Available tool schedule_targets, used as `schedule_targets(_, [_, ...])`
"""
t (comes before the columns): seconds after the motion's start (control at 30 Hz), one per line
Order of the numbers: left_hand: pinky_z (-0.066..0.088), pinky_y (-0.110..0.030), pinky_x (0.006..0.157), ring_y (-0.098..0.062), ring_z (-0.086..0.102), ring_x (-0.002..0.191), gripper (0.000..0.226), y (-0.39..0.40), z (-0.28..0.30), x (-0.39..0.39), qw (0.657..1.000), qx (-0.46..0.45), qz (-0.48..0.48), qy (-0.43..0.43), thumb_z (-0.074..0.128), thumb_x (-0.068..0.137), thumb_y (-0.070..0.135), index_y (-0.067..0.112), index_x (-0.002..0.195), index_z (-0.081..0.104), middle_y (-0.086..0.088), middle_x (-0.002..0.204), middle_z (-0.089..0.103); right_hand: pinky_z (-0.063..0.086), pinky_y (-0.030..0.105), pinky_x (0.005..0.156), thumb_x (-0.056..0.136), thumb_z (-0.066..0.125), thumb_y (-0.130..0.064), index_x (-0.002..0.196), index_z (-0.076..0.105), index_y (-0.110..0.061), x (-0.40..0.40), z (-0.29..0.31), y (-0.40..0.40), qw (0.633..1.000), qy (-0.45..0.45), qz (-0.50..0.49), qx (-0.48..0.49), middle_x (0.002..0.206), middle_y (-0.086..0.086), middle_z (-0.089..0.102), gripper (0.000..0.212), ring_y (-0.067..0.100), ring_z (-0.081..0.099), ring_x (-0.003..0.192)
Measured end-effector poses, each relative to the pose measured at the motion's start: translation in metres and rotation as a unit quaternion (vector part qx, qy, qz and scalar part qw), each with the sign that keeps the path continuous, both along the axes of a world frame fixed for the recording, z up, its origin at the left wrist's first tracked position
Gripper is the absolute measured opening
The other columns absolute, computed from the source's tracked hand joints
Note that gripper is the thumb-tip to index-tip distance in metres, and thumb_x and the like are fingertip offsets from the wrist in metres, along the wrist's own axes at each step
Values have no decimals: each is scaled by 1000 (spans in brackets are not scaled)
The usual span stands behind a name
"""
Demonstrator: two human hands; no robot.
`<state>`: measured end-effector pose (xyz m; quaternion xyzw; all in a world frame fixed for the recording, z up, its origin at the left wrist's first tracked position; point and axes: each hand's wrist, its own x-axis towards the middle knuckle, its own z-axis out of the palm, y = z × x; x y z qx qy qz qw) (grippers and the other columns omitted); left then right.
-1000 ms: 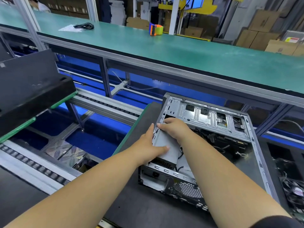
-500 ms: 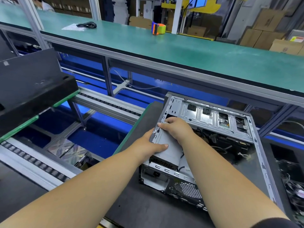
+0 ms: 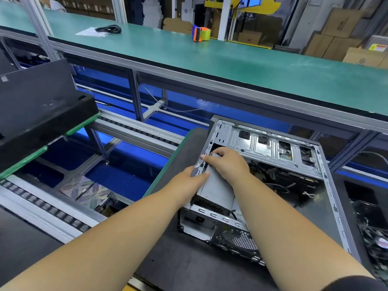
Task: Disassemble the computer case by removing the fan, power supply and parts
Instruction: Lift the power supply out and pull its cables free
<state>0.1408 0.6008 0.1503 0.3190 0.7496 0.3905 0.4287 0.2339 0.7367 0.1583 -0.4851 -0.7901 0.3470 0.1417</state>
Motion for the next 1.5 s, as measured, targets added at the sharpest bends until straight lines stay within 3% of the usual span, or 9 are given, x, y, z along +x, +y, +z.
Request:
schedule_targets(0.3, [42, -29, 83, -12, 55, 113, 60, 0, -5, -4, 998, 24, -6, -63, 63, 86, 54, 39, 140, 43, 12, 129, 57, 51, 34, 80, 81, 60, -66, 89, 65, -37, 15, 7, -7, 1000, 3, 0, 24, 92, -19, 66, 31, 11, 63, 93])
schedule_targets(0.47, [39, -39, 106, -19, 48, 128, 78, 2, -8, -6, 997, 19, -15, -79, 72, 79, 53, 34, 146, 36, 7, 142, 49, 32, 53, 110, 75, 57, -79, 149, 34, -22, 14, 22, -19, 981, -147, -113, -52, 153, 9, 35, 97, 34, 27, 141])
schedule_targets(0.6, [40, -29, 86, -15, 55, 116, 79, 4, -6, -4, 996, 31, -14, -82, 80, 70, 52, 32, 138, 46, 8, 130, 58, 33, 56, 111, 64, 79, -67, 157, -5, -25, 18, 31, -31, 963, -116, -155, -189, 161, 12, 9, 132, 36, 20, 145])
schedule_targets(0.7, [45, -33, 95, -16, 56, 117, 96, 5, -6, -4, 998, 25, -31, -46, 81, 55, 65, 31, 137, 47, 6, 132, 58, 34, 53, 109, 65, 86, -55, 155, -14, -22, 25, 26, -35, 954, -60, -185, -226, 162, 11, 16, 139, 36, 27, 144])
schedule_targets(0.83, [36, -40, 110, -23, 42, 136, 122, 1, 0, -3, 999, 9, -35, -35, 66, 47, 86, 33, 151, 27, 4, 153, 38, 43, 45, 83, 63, 84, -53, 153, 4, -19, 31, 22, -36, 949, -43, -206, -235, 138, 13, 42, 125, 33, 45, 112])
schedule_targets(1.03, [26, -45, 111, -23, 27, 145, 90, -10, 6, -13, 999, 14, -6, -49, 41, 78, 82, 41, 153, 14, 8, 160, 21, 41, 41, 74, 55, 77, -55, 145, 20, -19, 46, 26, -34, 948, 1, -223, -229, 116, 7, 41, 113, 30, 46, 103])
schedule_targets(1.2, [30, -37, 105, -18, 33, 140, 77, -14, 15, -23, 997, 78, 18, -20, 45, 88, 69, 36, 153, 21, 9, 156, 32, 52, 41, 78, 39, 72, -60, 130, 43, -16, 70, 42, -22, 939, 46, -236, -247, 115, 13, 59, 105, 34, 62, 98])
schedule_targets(1.33, [36, -34, 100, -14, 41, 133, 70, -13, 27, -23, 992, 122, 35, 9, 53, 90, 59, 36, 151, 28, 10, 149, 39, 56, 48, 79, 47, 71, -59, 116, 59, -16, 92, 54, -12, 923, 97, -235, -288, 90, 13, 74, 82, 31, 71, 72])
schedule_targets(1.5, [39, -21, 83, 2, 53, 107, 55, -7, 42, -15, 984, 164, 26, 63, 59, 90, 52, 35, 140, 43, 16, 125, 55, 53, 33, 65, 78, 61, -55, 93, 59, -16, 115, 66, -7, 902, 182, -245, -306, 57, 5, 67, 42, 22, 63, 55])
